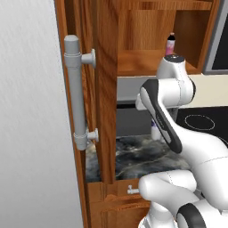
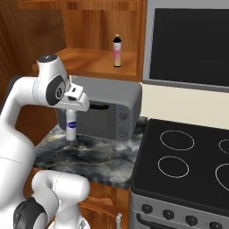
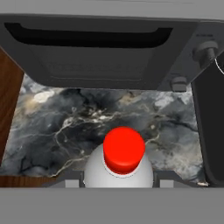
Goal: Sort all alcoholic drinks to one cabinet, and non-alcoholic drinks to the other.
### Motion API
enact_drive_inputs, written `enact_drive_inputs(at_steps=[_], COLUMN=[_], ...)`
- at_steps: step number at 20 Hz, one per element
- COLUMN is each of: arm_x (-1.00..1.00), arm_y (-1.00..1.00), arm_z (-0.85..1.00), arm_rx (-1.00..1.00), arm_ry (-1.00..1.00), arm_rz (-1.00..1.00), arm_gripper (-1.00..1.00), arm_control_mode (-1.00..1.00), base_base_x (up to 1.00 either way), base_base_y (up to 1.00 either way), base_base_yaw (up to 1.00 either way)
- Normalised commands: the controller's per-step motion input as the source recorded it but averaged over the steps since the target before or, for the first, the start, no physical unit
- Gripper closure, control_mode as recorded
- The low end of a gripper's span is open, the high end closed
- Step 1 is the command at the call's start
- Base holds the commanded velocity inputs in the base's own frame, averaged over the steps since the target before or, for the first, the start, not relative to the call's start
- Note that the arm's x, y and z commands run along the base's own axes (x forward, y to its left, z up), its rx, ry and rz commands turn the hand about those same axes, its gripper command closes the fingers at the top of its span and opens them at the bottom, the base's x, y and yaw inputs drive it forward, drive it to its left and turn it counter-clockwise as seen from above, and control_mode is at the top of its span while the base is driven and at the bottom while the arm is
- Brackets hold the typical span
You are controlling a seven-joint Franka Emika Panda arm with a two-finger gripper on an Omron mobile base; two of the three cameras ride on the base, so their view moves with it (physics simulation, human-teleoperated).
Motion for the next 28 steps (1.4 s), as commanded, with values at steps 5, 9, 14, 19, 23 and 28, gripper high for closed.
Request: enact_drive_inputs(at_steps=[5,9,14,19,23,28], arm_x=[0.0,-0.06,-0.09,-0.03,0.0,-0.07], arm_y=[-0.03,-0.08,-0.01,0.0,0.0,0.0], arm_z=[0.26,0.44,0.48,0.54,0.66,0.53], arm_rx=[0.0,0.0,0.0,0.0,0.0,0.0], arm_ry=[-0.17,-0.25,-0.22,-0.13,-0.09,-0.12], arm_rz=[0.07,0.14,0.11,0.04,0.03,0.03], arm_gripper=[1.0,1.0,1.0,1.0,1.0,1.0], arm_control_mode=[-1.0,-1.0,-1.0,-1.0,-1.0,-1.0], base_base_x=[0.0,0.0,0.0,0.0,0.0,0.0], base_base_y=[0.0,0.0,0.0,0.0,0.0,0.0], base_base_yaw=[0.0,0.0,0.0,0.0,0.0,0.0])
